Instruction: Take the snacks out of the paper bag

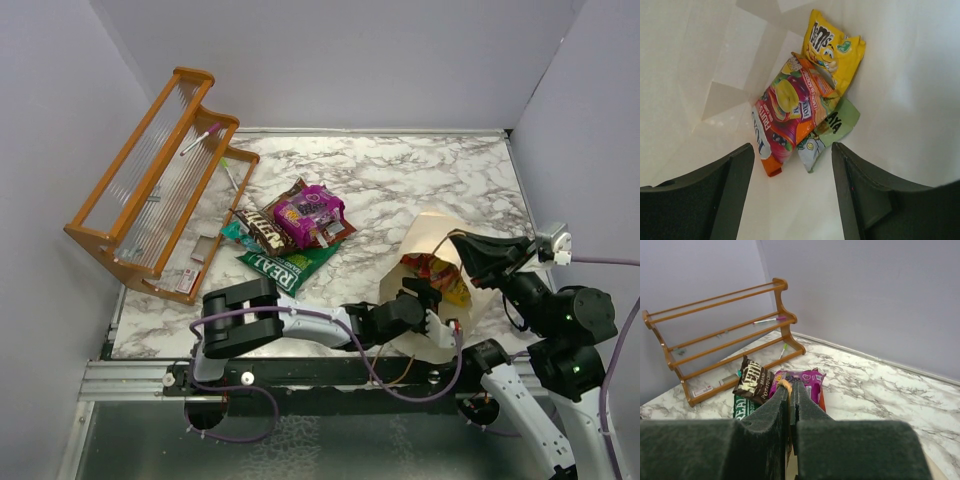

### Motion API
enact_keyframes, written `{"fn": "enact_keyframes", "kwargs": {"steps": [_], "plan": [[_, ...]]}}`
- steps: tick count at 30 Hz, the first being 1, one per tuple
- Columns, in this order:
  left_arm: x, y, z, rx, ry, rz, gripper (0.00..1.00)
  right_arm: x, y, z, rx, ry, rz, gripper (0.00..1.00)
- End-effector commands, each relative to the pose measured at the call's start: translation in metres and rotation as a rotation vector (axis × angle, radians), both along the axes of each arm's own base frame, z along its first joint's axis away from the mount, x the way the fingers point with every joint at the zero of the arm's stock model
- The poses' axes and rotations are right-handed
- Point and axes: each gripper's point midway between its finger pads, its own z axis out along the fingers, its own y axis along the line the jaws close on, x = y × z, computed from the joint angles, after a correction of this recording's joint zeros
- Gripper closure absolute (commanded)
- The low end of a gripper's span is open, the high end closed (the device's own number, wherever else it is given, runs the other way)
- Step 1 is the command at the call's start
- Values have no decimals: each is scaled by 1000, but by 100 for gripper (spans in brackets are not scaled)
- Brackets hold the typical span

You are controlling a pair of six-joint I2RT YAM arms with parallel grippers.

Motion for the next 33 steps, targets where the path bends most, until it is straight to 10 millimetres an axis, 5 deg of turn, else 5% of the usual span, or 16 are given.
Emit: {"fn": "enact_keyframes", "kwargs": {"steps": [1, 12, 17, 25, 29, 33], "plan": [[8, -21, 1, -19, 21, -38, 36, -9, 0, 13, 9, -23, 16, 98], [34, -42, -30, 12, 43, -10, 37, -12, 2, 16, 15, -16, 36, 98], [35, -54, -33, -38, 83, -10, 25, -12, 1, 19, 20, -21, 30, 98], [60, -70, -63, 13, 64, 54, 27, -16, 5, 22, 22, -5, 62, 98], [82, -69, -74, 55, 18, 111, 38, -19, 4, 24, 28, -5, 63, 98], [96, -68, -63, 54, -38, 156, 69, -24, 1, 29, 27, -10, 53, 98]]}}
